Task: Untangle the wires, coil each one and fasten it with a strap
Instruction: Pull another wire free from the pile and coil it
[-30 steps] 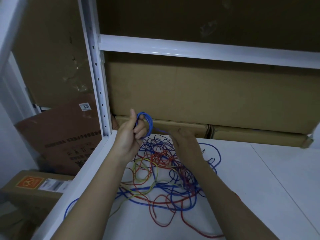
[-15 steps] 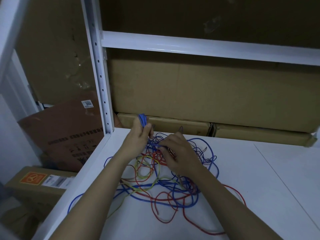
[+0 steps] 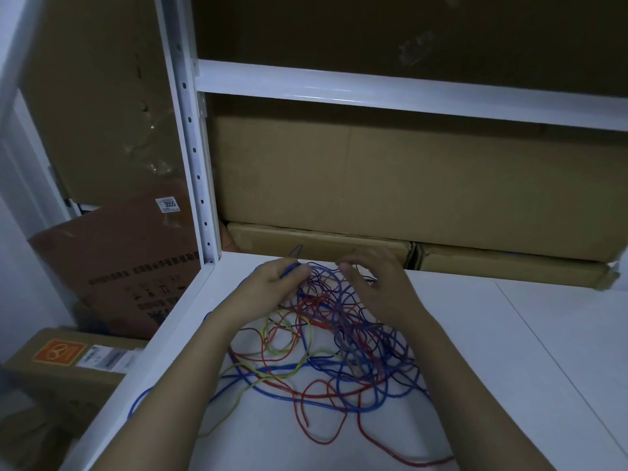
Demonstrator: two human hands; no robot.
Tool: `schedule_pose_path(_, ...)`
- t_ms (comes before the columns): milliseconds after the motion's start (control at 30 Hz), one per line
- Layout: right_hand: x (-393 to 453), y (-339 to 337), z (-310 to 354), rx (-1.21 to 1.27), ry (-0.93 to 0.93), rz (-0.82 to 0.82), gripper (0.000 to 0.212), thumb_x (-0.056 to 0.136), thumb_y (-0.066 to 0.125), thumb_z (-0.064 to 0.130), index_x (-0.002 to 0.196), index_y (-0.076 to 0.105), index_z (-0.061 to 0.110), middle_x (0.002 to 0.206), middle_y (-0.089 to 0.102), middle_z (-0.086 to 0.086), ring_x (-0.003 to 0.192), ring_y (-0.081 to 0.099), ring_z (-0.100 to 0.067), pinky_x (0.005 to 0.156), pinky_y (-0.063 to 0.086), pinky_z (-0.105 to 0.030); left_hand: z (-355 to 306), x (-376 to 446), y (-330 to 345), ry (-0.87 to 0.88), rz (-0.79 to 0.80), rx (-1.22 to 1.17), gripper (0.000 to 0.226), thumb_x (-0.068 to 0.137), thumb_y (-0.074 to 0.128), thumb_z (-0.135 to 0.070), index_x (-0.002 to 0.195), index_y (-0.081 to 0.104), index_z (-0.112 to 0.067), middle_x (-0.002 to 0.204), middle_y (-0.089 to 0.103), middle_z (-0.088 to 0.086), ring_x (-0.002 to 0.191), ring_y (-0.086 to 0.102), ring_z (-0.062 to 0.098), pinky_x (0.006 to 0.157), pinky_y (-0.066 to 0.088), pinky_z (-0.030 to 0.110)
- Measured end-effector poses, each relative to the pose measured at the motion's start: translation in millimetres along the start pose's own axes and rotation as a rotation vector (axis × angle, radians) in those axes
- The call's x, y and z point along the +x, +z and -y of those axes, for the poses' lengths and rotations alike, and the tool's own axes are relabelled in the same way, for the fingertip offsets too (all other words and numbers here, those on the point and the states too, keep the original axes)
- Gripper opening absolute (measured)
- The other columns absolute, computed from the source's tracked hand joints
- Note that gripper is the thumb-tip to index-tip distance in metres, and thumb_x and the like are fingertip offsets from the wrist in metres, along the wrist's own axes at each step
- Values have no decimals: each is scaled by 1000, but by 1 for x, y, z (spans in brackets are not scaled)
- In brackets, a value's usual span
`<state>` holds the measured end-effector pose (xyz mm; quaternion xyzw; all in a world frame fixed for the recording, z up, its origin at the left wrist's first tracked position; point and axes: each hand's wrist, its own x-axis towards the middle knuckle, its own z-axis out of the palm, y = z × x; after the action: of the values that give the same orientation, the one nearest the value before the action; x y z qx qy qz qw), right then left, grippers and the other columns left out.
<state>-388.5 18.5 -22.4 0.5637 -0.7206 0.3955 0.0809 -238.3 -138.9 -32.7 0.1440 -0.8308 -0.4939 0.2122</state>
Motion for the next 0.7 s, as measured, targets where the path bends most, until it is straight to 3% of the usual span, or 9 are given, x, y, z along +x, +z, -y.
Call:
schedule_pose_path(67,-4,-3,-6,-64,37,115,24,98,53,27,114,68,17,111,66,2,105,53,-16,88,38,-19,-5,-1,-1,18,-80,-153,35,91,48,-48,64,57,-27,47,40,-9,43,34,3,46,30,17)
schedule_pose_path(133,-9,2,-9,-71,65,223,24,100,50,18,117,66,17,110,64,1,96,54,-11,80,38,-9,-9,1,0,38,-195,-253,37,98,45,-39,66,56,-24,45,36,-9,42,31,4,44,28,16)
schedule_pose_path(233,-9,2,-17,64,164,62,23,99,49,11,109,69,18,95,63,3,78,56,4,69,39,-5,-18,8,-3,55,-337,-483,37,102,38,-31,73,51,-13,44,30,-10,41,23,6,43,21,19)
schedule_pose_path(300,-5,-4,-28,113,306,-90,22,98,50,9,105,70,14,91,65,-1,72,59,1,64,44,-16,-27,11,-7,81,-354,-634,37,103,35,-31,74,49,-12,44,28,-11,40,18,5,44,14,21)
schedule_pose_path(400,-3,-8,-43,-115,424,59,24,99,49,14,111,69,10,111,67,-10,94,60,-22,77,47,-32,-38,13,-9,122,-337,-660,37,103,35,-30,75,48,-11,43,27,-11,40,17,5,45,13,22)
schedule_pose_path(467,-4,-6,-42,-223,359,72,24,98,52,15,113,70,12,115,64,-13,106,53,-30,84,47,-37,-42,15,-6,138,-343,-580,37,104,35,-29,75,48,-11,44,28,-11,41,19,5,44,18,19)
schedule_pose_path(533,-4,-5,-29,-144,188,-114,21,95,56,8,109,72,10,103,64,-13,102,52,-28,82,41,-30,-45,17,-3,144,-348,-521,36,104,36,-29,75,48,-11,45,29,-10,41,20,5,43,22,17)
schedule_pose_path(600,-1,-6,-14,-20,50,-168,18,94,57,10,105,72,9,90,59,3,91,50,-6,75,34,-12,-49,19,0,144,-350,-509,36,103,36,-28,74,48,-12,44,29,-11,41,21,5,43,24,15)
schedule_pose_path(700,4,4,2,75,112,173,25,98,53,28,120,62,20,101,54,12,86,47,3,67,34,-4,-53,22,4,156,-345,-512,35,104,37,-28,75,49,-11,44,31,-11,41,23,4,43,25,15)
